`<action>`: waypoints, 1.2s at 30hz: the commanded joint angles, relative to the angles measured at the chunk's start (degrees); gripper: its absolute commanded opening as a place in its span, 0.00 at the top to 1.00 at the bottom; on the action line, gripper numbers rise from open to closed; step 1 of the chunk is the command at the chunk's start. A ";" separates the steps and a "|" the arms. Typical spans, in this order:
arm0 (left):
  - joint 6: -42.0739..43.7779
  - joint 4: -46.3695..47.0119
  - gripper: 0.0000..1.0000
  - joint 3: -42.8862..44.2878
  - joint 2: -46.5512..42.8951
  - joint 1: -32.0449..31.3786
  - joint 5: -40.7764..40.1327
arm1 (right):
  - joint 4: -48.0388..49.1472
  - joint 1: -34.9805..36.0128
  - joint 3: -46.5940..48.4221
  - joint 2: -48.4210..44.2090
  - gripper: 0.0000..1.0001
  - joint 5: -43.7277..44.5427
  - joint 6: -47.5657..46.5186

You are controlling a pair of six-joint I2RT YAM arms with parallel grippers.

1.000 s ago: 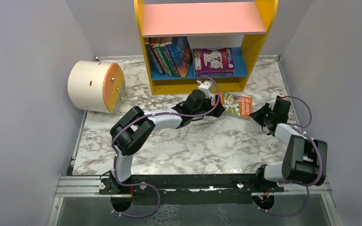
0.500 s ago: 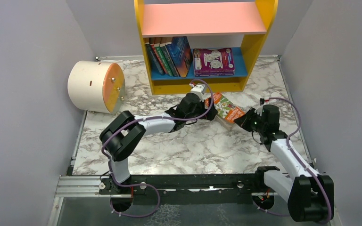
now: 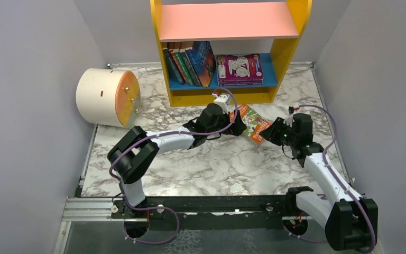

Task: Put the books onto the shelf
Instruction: Adjust the book at the center of the board.

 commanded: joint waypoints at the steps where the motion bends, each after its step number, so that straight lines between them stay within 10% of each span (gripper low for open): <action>1: -2.05 -2.07 0.19 1.90 0.75 -0.72 2.58 | -2.30 0.36 5.65 4.98 0.62 7.99 -4.65; 9: -3.08 -6.59 0.19 1.52 1.16 -1.31 -0.43 | 1.96 0.28 14.38 21.38 0.36 20.51 -5.99; 36: -4.31 -1.74 0.17 3.36 8.41 0.64 0.90 | 13.33 2.46 11.87 33.48 0.36 5.87 -8.68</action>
